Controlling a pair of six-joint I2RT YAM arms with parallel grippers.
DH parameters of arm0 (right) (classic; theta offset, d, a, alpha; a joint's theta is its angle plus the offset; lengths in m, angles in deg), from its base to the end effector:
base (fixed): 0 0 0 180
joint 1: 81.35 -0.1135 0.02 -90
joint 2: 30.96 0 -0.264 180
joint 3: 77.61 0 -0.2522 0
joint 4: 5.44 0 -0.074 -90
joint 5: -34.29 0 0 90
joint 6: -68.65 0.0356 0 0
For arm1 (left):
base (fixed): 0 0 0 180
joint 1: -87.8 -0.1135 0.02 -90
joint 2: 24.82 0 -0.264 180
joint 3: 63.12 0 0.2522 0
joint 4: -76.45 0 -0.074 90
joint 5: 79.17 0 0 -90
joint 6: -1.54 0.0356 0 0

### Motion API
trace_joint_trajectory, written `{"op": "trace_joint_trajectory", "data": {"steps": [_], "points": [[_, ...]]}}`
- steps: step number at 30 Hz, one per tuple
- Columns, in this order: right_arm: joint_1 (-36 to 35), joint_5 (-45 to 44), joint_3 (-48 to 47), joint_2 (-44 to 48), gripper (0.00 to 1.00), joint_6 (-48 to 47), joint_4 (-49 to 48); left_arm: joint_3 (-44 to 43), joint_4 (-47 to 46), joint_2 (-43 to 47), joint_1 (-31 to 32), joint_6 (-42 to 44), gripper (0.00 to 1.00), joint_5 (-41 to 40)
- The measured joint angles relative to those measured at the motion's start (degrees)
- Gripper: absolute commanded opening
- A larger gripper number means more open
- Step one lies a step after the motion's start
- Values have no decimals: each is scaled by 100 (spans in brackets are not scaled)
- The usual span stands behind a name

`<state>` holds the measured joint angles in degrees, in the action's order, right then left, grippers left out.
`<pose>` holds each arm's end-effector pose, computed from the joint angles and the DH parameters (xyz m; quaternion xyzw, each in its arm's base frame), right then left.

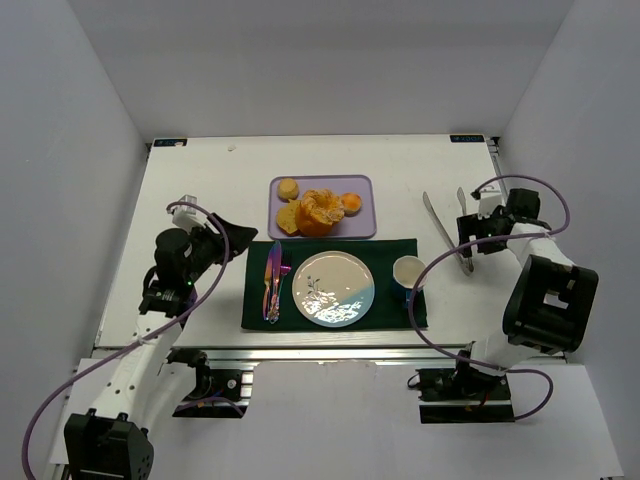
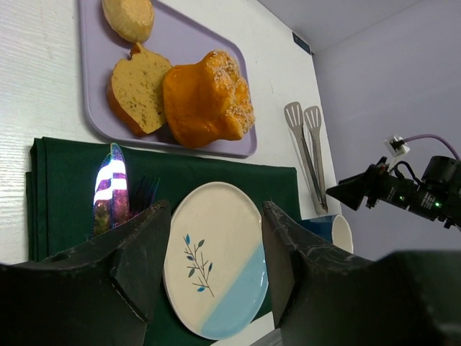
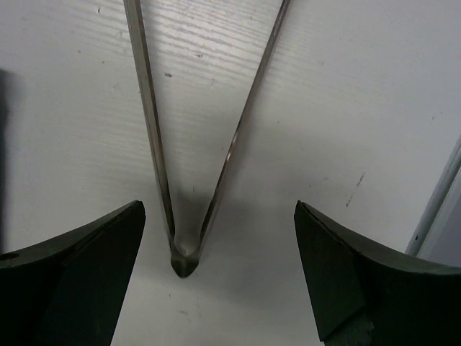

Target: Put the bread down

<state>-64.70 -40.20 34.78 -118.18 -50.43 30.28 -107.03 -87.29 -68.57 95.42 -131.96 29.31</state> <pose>0.2963 -0.0787 0.2035 -0.1424 0.9359 0.0040 0.3221 0.1819 -0.0357 0.2669 -0.1511 0.7802 -0.3718 0.4799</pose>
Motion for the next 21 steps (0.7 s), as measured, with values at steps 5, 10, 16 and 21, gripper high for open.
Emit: {"op": "trace_joint_trajectory", "data": {"steps": [5, 10, 16, 21], "points": [[-420, -415, 44, -411, 89, 234, -614, 11, -81, -251, 0, -2, 63, 44], [-730, -603, 44, -828, 85, 448, -938, 11, -107, -422, 0, -2, 63, 42], [-739, -730, -151, -1167, 66, 654, -1174, 17, -120, -459, 0, -2, 63, 39], [-741, -568, -254, -1290, 45, 592, -1215, 20, -122, -476, 0, 0, 63, 39]]}}
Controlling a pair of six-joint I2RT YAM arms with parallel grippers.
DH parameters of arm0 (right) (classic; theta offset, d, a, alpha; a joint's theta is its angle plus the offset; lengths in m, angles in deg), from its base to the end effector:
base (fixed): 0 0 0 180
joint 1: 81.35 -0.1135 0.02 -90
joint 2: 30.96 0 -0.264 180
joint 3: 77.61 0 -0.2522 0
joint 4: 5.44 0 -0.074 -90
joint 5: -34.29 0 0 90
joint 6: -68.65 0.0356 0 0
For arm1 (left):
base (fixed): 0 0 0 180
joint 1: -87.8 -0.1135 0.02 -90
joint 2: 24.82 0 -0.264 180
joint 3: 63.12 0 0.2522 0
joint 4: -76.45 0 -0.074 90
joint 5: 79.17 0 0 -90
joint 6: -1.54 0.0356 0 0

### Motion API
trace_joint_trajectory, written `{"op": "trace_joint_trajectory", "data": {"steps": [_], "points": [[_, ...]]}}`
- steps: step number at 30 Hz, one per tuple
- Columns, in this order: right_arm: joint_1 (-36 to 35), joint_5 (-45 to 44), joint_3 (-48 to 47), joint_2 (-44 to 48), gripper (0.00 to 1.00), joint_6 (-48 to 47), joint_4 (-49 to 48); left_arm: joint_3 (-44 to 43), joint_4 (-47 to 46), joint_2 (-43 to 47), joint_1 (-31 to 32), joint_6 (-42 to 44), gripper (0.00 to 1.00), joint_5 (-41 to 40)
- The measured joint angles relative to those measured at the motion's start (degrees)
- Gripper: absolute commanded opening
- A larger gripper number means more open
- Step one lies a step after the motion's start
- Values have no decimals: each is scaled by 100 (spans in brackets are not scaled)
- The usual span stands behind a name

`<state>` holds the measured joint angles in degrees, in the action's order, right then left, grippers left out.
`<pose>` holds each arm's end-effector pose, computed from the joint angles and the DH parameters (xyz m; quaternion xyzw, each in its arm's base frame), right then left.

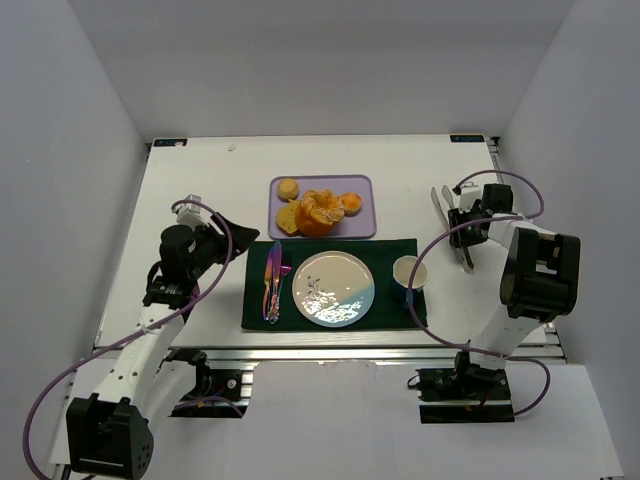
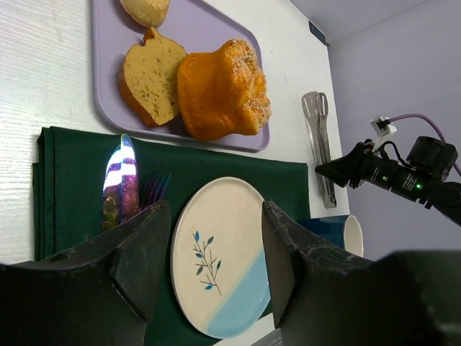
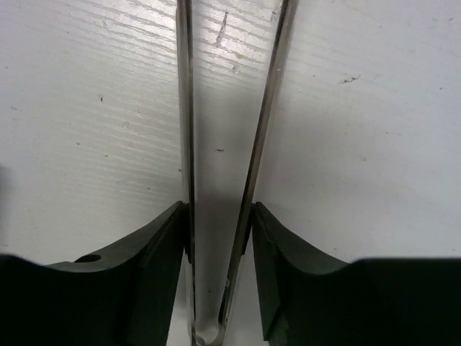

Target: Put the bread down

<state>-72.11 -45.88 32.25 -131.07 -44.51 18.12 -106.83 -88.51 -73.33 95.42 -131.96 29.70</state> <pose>0.3461 -0.0501 0.1597 -0.1413 0.9361 -0.0088 0.3221 0.1944 -0.0376 0.2536 -0.1590 0.7970 -0.3656 0.4536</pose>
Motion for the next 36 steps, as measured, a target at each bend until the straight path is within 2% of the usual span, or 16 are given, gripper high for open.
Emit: {"op": "trace_joint_trajectory", "data": {"steps": [1, 3, 4, 5, 8, 12, 15, 16, 17, 19, 22, 27, 36], "points": [[0, 52, -2, -2, 33, -26, 4, 0, 0, -7, 0, 0, 63, 0], [0, 142, -7, -2, 20, -98, 37, 0, 0, -20, 0, 0, 63, 0], [2, 210, -11, -2, 3, -136, 68, 0, 0, -20, 0, 0, 63, 0], [0, 258, -20, -2, 0, -164, 109, 0, 0, -20, 0, 0, 63, 0], [0, 474, -210, -2, 0, -256, 472, 0, 0, -17, 0, 0, 63, 0], [-59, 962, -1056, -2, 0, -481, 1292, 0, 11, 22, 0, -2, 63, 0], [-269, 1438, -1989, 28, 9, -839, 1773, 0, 24, 87, 0, -2, 63, -2], [-411, 1574, -2247, 72, 17, -973, 1864, 0, 33, 111, 0, -2, 63, -2], [-588, 1674, -2420, 140, 21, -1115, 1932, 0, 46, 133, 0, -2, 63, -2], [-1049, 1805, -2559, 341, 33, -1368, 2044, 0, 85, 173, 0, -2, 63, -4], [-1860, 1969, -2568, 608, 40, -1746, 2225, 0, 181, 249, 0, -2, 64, -26], [-2793, 2122, -2586, 673, 45, -2109, 2514, 0, 382, 498, 0, -2, 64, -92], [-3163, 1965, -2708, 680, 49, -2577, 2846, 79, 603, 931, 0, -35, 64, -197]]}}
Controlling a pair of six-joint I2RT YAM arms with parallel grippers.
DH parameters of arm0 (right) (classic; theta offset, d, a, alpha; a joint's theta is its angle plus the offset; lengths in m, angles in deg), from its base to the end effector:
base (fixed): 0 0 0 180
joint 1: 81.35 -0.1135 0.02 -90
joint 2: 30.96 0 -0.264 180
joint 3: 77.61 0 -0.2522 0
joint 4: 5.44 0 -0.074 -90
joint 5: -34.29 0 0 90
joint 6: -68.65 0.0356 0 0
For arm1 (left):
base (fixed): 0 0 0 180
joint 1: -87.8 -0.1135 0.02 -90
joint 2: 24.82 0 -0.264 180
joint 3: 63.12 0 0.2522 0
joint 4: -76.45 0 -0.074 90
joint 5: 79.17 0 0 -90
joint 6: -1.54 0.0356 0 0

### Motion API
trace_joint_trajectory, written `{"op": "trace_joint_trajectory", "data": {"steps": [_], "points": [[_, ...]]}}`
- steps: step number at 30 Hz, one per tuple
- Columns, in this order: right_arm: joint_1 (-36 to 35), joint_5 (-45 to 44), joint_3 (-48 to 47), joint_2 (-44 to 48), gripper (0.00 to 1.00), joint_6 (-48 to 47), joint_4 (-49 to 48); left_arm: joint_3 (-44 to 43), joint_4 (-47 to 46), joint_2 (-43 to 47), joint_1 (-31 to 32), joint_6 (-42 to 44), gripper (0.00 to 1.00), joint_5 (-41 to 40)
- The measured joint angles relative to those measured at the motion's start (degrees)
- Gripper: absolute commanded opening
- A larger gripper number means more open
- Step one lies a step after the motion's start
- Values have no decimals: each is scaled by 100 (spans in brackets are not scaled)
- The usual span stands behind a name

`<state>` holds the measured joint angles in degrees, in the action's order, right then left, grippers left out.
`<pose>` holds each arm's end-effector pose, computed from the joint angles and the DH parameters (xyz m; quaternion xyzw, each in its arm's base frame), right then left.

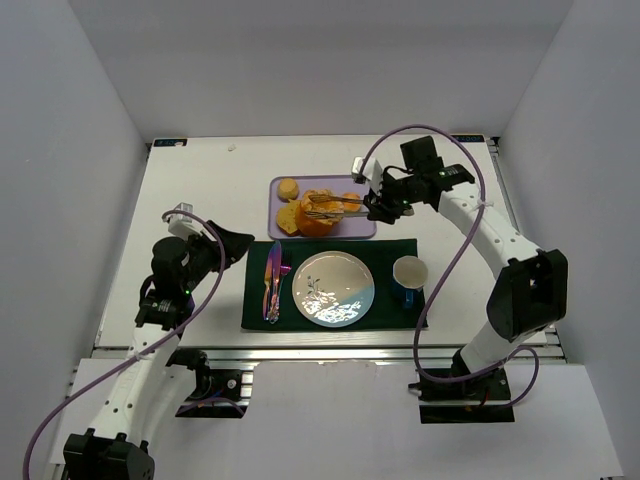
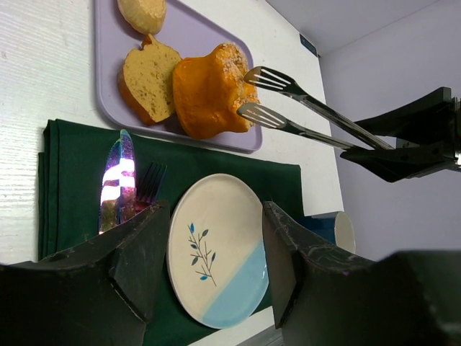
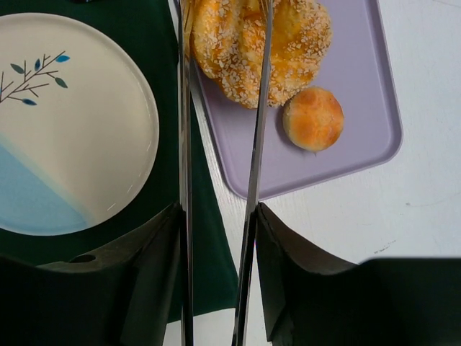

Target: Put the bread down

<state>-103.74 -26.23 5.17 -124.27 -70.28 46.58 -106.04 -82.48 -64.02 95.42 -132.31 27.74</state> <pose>0.3234 0.1522 0.3161 -0.6004 0.6808 0.1519 0.3910 0.1674 -0.0328 0.2645 -0.1650 0.7845 -0.3611 0.4764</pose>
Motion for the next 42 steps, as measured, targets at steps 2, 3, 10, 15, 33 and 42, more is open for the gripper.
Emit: {"op": "trace_joint_trajectory", "data": {"steps": [2, 3, 10, 15, 33, 42], "points": [[-66, -87, 76, 61, 50, -22, -11, 35, 22, 33, 0, -13, 64, -4], [-96, -136, 133, 103, 50, -24, -11, 44, 44, 33, 0, -15, 64, -4], [-289, -629, 610, 321, 52, 55, -125, 57, 109, 26, 0, -15, 64, -20], [-365, -894, 822, 326, 51, 111, -258, 57, 131, 15, 0, -15, 64, -20], [-404, -1296, 837, 400, 2, 505, -562, 57, 173, 37, 0, -15, 64, -42], [-398, -979, 1005, 1126, 2, 638, -748, 57, 175, 33, 0, -15, 64, -42]]}}
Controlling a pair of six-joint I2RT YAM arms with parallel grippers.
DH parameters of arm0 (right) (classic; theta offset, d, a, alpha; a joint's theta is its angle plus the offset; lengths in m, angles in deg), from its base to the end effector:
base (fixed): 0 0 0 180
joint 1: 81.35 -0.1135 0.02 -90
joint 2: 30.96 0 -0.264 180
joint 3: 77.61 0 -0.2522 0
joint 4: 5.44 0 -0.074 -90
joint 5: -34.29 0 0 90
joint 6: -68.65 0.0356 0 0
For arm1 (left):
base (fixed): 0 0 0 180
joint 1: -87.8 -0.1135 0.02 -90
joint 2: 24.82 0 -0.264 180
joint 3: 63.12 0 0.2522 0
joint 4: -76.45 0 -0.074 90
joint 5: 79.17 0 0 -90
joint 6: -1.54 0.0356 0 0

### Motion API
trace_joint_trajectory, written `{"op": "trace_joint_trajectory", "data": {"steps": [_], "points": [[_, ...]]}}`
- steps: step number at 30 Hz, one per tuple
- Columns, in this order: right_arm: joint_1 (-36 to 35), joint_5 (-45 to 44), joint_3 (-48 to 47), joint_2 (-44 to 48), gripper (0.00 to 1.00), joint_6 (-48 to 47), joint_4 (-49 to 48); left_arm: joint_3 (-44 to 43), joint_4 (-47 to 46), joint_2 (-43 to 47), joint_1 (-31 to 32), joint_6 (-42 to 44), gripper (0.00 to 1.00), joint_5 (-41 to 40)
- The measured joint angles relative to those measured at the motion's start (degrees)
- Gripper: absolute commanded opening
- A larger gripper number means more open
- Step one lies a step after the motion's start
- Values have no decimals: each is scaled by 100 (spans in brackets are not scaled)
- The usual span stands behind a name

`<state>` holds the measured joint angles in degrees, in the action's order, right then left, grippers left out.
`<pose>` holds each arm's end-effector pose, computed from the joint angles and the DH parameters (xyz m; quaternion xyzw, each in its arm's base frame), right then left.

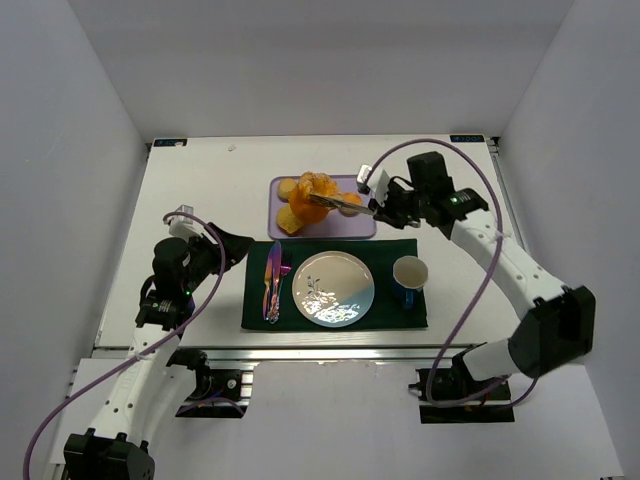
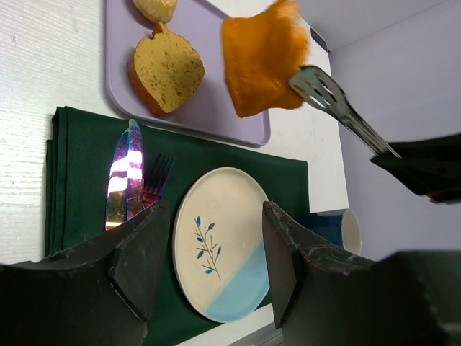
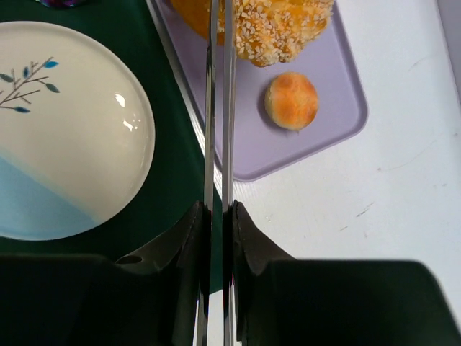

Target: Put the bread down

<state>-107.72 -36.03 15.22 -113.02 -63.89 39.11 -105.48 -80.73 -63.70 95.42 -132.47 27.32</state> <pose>0.2794 0.1519 0.3291 -0.5642 0.6933 0.0938 0.4383 0.1654 -0.0323 0.2587 -0.1733 0.7929 -0.3545 0.4642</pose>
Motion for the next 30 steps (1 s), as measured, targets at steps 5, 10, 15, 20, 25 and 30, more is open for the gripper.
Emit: {"op": "trace_joint_trajectory", "data": {"steps": [5, 10, 15, 20, 25, 30], "points": [[4, 422, 564, 914, 2, -348, 2, 0, 35, 24, 0, 0, 64, 0], [2, 752, 881, 1681, 3, -1008, 575, 0, 42, 44, 0, 0, 64, 0], [0, 872, 1220, 2295, 6, -1670, 1287, 7, 15, 15, 0, 0, 64, 4], [0, 872, 1451, 2450, 15, -2026, 1652, 7, -4, -42, 0, 0, 64, 9], [0, 833, 1480, 2337, 27, -2406, 1867, 7, 2, -4, 0, 0, 64, 9], [-2, 815, 1585, 2275, 41, -2830, 2057, 42, 20, 136, 0, -4, 64, 4]]}}
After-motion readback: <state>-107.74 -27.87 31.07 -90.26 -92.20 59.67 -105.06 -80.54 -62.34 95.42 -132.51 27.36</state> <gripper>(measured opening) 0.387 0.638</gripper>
